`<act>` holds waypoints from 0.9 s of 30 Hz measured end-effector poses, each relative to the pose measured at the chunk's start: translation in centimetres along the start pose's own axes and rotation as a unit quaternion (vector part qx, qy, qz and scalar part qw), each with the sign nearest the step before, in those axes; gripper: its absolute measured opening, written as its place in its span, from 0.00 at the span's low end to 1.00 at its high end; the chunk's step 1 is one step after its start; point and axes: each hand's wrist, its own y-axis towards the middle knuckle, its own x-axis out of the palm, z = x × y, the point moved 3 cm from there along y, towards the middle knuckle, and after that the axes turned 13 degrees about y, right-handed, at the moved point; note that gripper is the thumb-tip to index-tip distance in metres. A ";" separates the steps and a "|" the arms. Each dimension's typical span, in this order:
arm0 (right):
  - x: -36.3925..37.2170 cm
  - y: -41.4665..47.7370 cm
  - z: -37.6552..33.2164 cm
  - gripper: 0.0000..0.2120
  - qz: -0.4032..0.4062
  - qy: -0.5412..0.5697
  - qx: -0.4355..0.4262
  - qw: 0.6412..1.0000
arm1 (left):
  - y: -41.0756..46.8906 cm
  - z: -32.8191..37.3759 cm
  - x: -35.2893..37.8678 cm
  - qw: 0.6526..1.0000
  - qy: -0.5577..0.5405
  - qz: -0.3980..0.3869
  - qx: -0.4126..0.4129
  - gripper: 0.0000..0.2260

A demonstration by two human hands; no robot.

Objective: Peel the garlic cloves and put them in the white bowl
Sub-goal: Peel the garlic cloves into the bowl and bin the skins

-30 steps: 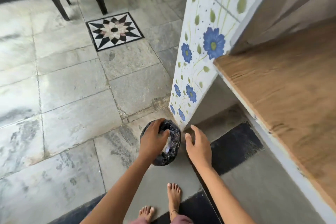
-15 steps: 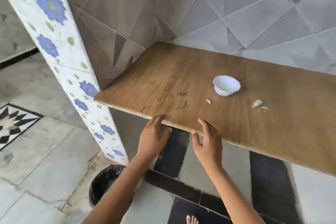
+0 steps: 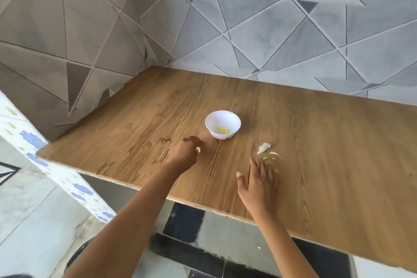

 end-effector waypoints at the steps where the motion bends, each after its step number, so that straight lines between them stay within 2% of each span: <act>1: 0.3 0.2 0.4 0.31 -0.017 -0.010 0.009 1.000 | 0.3 -0.1 0.3 1.000 0.012 -0.015 0.002 0.17; 3: 0.8 0.2 1.3 0.34 -0.057 -0.040 0.030 0.997 | 0.5 -0.2 0.5 0.999 0.036 -0.029 0.000 0.12; 5: 1.0 0.2 1.9 0.34 -0.057 -0.051 0.024 0.997 | 0.8 0.0 0.1 0.998 0.054 -0.015 -0.015 0.08; 8: 1.0 0.2 1.9 0.33 -0.062 -0.046 0.031 0.997 | 1.7 0.9 -2.3 0.993 -0.039 0.084 -0.069 0.06; 10: 0.9 0.2 1.8 0.33 -0.072 -0.050 0.042 0.995 | 3.5 2.1 -3.9 0.988 -0.072 0.125 -0.059 0.07; 12: 0.7 0.3 1.8 0.35 -0.079 -0.052 0.052 0.994 | 5.8 3.8 -4.7 0.994 -0.060 0.089 -0.034 0.07; 15: 0.6 0.1 1.7 0.37 -0.078 -0.050 0.061 0.994 | 8.8 6.1 -4.2 0.999 0.047 -0.017 -0.013 0.10; 18: 0.6 0.1 1.7 0.35 -0.077 -0.050 0.065 0.994 | 10.5 7.3 -2.8 0.984 0.144 -0.106 -0.023 0.11; 20: 0.8 0.0 1.7 0.32 -0.082 -0.053 0.059 0.993 | 10.9 7.4 -2.5 0.975 0.176 -0.133 -0.033 0.11; 24: 0.2 0.1 2.0 0.31 -0.092 -0.036 0.063 0.993 | 11.1 8.1 -3.3 0.987 0.146 -0.066 0.013 0.10; 27: -1.0 0.3 3.2 0.42 -0.090 -0.011 0.050 0.995 | 10.6 11.3 -3.7 0.994 0.045 -0.026 0.095 0.08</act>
